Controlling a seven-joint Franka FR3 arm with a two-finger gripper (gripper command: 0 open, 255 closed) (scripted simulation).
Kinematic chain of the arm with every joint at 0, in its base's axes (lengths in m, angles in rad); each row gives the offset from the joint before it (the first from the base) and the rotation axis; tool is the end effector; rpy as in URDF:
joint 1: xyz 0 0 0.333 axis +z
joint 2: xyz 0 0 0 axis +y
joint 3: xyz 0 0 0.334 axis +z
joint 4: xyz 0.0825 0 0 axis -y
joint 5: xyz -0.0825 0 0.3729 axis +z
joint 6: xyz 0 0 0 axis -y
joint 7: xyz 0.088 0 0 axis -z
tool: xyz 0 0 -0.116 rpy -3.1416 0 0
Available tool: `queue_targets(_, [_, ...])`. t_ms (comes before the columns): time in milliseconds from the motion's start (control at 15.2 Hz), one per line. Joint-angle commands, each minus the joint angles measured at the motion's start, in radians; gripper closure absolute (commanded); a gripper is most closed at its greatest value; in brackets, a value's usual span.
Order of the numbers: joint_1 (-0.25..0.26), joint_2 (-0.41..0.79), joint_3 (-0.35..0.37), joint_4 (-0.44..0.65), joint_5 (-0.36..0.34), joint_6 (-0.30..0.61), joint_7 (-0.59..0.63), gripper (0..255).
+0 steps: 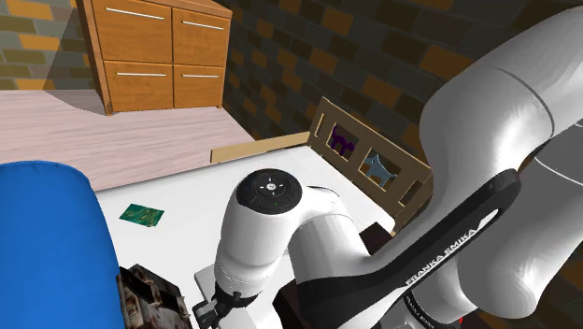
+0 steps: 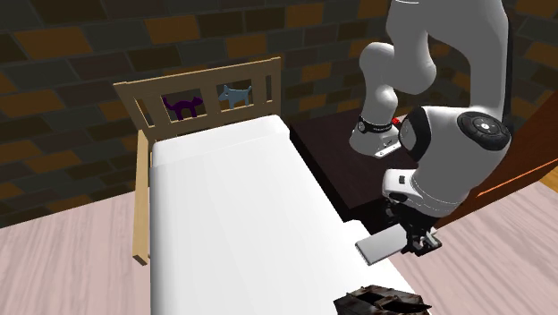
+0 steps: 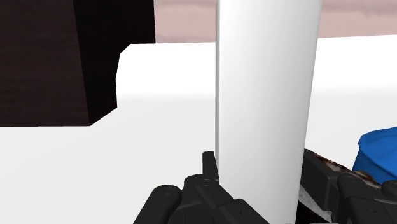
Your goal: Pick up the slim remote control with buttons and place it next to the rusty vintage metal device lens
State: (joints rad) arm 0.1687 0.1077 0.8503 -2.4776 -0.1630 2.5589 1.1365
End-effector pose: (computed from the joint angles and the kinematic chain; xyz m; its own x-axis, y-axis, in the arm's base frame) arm 0.2437 0.4041 0.2822 0.9998 0.0146 0.0159 0.0148 -0.9999 -0.0090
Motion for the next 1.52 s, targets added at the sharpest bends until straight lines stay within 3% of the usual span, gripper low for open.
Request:
queue_targets(0, [0.015, 0.049, -0.023, 0.004, -0.072, 0.026, 0.052, 255])
queue_targets(726, [0.140, 0.227, -0.192, 0.024, -0.336, 0.132, 0.241, 255])
queue_targets(1452, [0.283, 0.385, -0.373, 0.076, -0.535, 0.228, 0.389, 255])
